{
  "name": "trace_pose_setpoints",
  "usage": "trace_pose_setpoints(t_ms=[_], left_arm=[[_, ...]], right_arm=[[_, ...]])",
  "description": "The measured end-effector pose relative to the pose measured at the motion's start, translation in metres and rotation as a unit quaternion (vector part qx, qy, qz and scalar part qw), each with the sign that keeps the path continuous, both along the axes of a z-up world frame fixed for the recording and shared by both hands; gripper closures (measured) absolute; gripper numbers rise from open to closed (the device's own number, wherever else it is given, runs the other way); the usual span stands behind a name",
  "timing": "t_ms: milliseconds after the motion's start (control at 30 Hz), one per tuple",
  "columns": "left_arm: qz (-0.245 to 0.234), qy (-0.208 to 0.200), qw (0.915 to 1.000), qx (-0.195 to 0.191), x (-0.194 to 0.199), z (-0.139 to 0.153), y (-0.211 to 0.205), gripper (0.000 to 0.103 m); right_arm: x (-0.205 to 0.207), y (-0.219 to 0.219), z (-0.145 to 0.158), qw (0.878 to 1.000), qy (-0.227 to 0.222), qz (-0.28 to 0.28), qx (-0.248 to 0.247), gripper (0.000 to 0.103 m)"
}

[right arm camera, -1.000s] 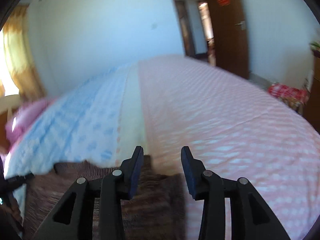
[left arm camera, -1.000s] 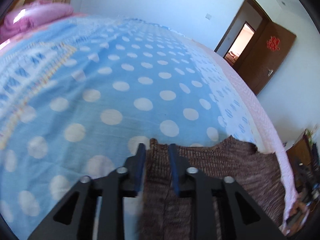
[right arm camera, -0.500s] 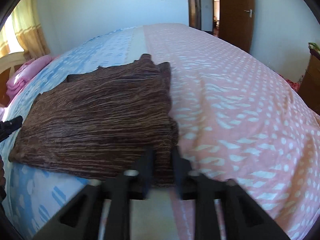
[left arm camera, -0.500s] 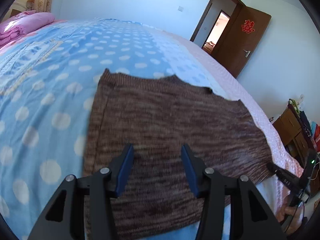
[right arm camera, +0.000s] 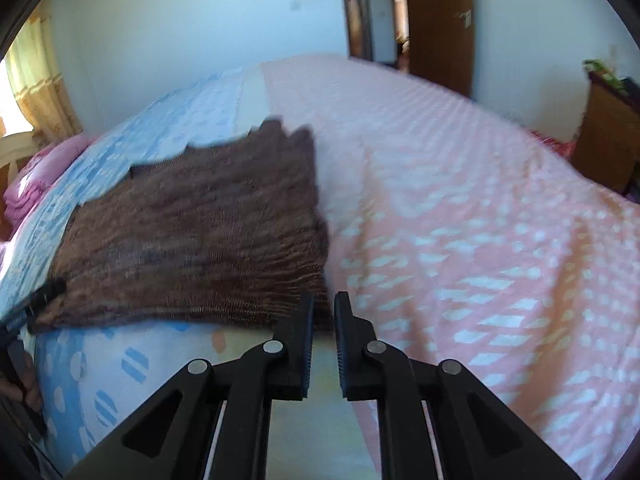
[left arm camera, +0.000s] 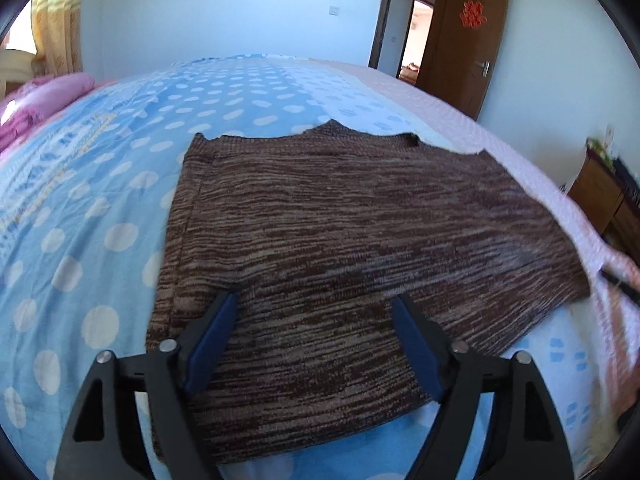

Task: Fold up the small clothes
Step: 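Lay the hem down on the collar, open both tools and smooth, then grasp the edge of the folded brown sweater with the left tool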

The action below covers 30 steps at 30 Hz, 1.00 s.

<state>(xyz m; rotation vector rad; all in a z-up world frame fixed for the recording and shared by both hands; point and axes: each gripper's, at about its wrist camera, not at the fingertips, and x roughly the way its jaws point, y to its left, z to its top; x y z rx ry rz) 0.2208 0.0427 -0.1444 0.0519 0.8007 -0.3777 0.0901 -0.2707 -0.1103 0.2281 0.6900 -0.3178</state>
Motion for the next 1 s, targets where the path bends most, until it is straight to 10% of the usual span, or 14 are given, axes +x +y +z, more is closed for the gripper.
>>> trace_pose_setpoints(t_ms=[167,467,1000], left_arm=[[0.006,-0.008,0.9996,0.025,-0.002,-0.001,-0.005,0.016],[0.014,-0.01,0.9993,0.032,-0.002,-0.002,-0.006,0.013],[0.027,-0.016,0.9992,0.026,-0.005,0.002,-0.002,0.012]], right_arm=[[0.039,0.042,0.028,0.995,-0.041,0.074,-0.058,0.094],[0.136,0.05,-0.03,0.995,0.039,0.084,-0.046,0.094],[0.085,0.062,-0.014,0.993,-0.017,0.111,-0.017,0.092]])
